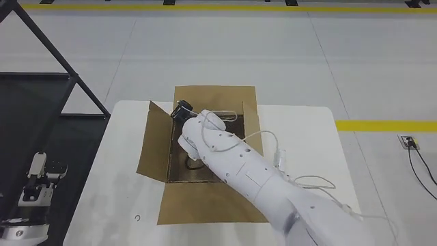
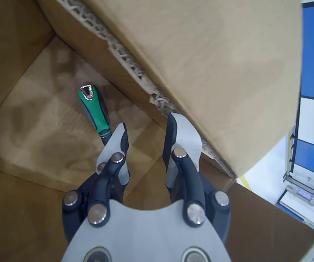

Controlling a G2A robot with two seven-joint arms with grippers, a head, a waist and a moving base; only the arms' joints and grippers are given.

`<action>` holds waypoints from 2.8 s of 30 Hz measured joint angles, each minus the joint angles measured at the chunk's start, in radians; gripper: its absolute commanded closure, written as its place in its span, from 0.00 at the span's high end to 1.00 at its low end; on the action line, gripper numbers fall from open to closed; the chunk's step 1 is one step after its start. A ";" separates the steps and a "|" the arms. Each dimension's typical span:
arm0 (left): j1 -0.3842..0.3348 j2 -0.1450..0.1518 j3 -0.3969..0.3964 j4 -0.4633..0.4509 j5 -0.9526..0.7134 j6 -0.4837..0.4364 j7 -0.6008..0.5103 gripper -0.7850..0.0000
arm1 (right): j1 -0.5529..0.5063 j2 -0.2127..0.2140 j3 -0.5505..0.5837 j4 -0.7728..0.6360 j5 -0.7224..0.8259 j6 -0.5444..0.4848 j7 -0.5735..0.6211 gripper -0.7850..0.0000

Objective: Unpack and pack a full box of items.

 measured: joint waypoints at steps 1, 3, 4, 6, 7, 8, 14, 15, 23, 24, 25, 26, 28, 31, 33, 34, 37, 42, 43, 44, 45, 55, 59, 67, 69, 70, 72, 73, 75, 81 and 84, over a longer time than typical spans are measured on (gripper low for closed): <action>0.000 0.000 0.000 0.000 0.000 0.000 0.000 1.00 | -0.005 0.013 0.009 -0.032 -0.010 0.009 0.012 0.43; 0.000 0.000 0.000 0.000 0.000 0.000 0.000 1.00 | -0.022 0.048 0.034 -0.120 -0.044 0.034 0.048 0.44; 0.000 0.000 0.000 0.000 0.000 0.000 0.000 1.00 | -0.034 0.066 0.047 -0.166 -0.062 0.045 0.067 0.44; 0.000 0.000 0.000 0.000 0.000 0.000 0.000 1.00 | -0.076 0.115 0.086 -0.292 -0.109 0.054 0.117 0.44; 0.000 0.000 0.000 0.000 0.000 0.000 0.000 1.00 | -0.098 0.138 0.106 -0.352 -0.134 0.053 0.143 0.44; 0.000 0.000 0.000 0.000 0.000 0.000 0.000 1.00 | -0.134 0.170 0.137 -0.441 -0.170 0.047 0.177 0.44; 0.000 0.000 0.000 0.000 0.000 0.000 0.000 1.00 | -0.417 0.330 0.368 -0.969 -0.382 -0.074 0.304 0.45; 0.000 0.000 0.000 0.000 0.000 0.000 0.000 1.00 | -0.466 0.347 0.403 -1.042 -0.415 -0.097 0.315 0.46; 0.000 0.000 0.000 0.000 0.000 0.000 0.000 1.00 | -0.746 0.416 0.652 -1.417 -0.531 -0.178 0.283 0.53; 0.000 0.000 0.000 0.000 0.000 0.000 0.000 1.00 | -0.772 0.420 0.683 -1.446 -0.523 -0.180 0.265 0.54; 0.000 0.000 0.000 0.000 0.000 0.000 0.000 1.00 | -0.799 0.425 0.716 -1.475 -0.513 -0.184 0.247 0.58; 0.000 0.000 0.000 0.000 0.000 0.000 0.000 1.00 | -0.835 0.431 0.760 -1.510 -0.496 -0.191 0.221 0.71; 0.000 0.000 0.000 0.000 0.000 0.000 0.000 1.00 | -0.888 0.438 0.829 -1.558 -0.456 -0.203 0.178 0.93; 0.000 0.000 0.000 0.000 0.000 0.000 0.000 1.00 | -0.970 0.449 0.945 -1.613 -0.393 -0.215 0.113 1.00; 0.000 0.000 0.000 0.000 0.000 0.000 0.000 1.00 | -1.017 0.455 1.020 -1.629 -0.342 -0.222 0.072 1.00; 0.000 0.000 0.000 0.000 0.000 0.000 0.000 1.00 | -1.034 0.458 1.053 -1.629 -0.318 -0.225 0.058 1.00; 0.000 0.000 0.000 0.000 0.000 0.000 0.000 1.00 | -1.061 0.466 1.144 -1.596 -0.251 -0.260 0.046 1.00; 0.000 0.000 0.000 0.000 0.000 0.000 0.000 1.00 | -1.015 0.482 1.204 -1.448 -0.184 -0.370 0.103 1.00; 0.000 0.000 0.000 0.000 0.000 0.000 0.000 1.00 | -1.002 0.484 1.207 -1.417 -0.178 -0.380 0.109 1.00; 0.000 0.000 0.000 0.000 0.000 0.000 0.000 1.00 | -0.985 0.486 1.208 -1.374 -0.169 -0.395 0.116 1.00; 0.000 0.000 0.000 0.000 0.000 0.000 0.000 1.00 | -0.972 0.488 1.209 -1.343 -0.159 -0.408 0.119 1.00; 0.000 0.000 0.000 0.000 0.000 0.000 0.000 1.00 | -0.913 0.499 1.197 -1.198 -0.143 -0.480 0.160 1.00; 0.000 0.000 0.000 0.000 0.000 0.000 0.000 1.00 | -0.913 0.499 1.197 -1.198 -0.143 -0.480 0.160 1.00; -0.001 -0.001 0.004 -0.001 -0.001 0.010 0.000 1.00 | -0.889 0.499 1.116 -1.091 -0.198 -0.404 0.125 1.00; -0.002 -0.002 0.007 0.000 -0.002 0.015 0.000 1.00 | -0.887 0.498 1.099 -1.069 -0.219 -0.358 0.117 1.00; -0.001 -0.003 0.008 0.001 -0.002 0.015 0.000 1.00 | -0.887 0.497 1.091 -1.059 -0.232 -0.335 0.114 1.00; 0.001 -0.004 0.009 0.003 0.001 0.013 -0.001 1.00 | -0.887 0.495 1.069 -1.040 -0.255 -0.285 0.112 1.00; 0.002 -0.004 0.009 0.004 0.001 0.012 -0.002 1.00 | -0.887 0.494 1.060 -1.033 -0.261 -0.268 0.114 1.00; 0.004 -0.005 0.007 0.006 0.001 0.009 -0.004 1.00 | -0.887 0.493 1.043 -1.019 -0.274 -0.231 0.121 1.00; 0.016 -0.007 -0.001 0.013 0.005 0.005 -0.008 1.00 | -0.876 0.486 1.001 -0.958 -0.285 -0.144 0.096 1.00; 0.021 -0.009 -0.005 0.012 0.003 0.002 -0.009 1.00 | -0.865 0.484 0.988 -0.927 -0.291 -0.118 0.092 1.00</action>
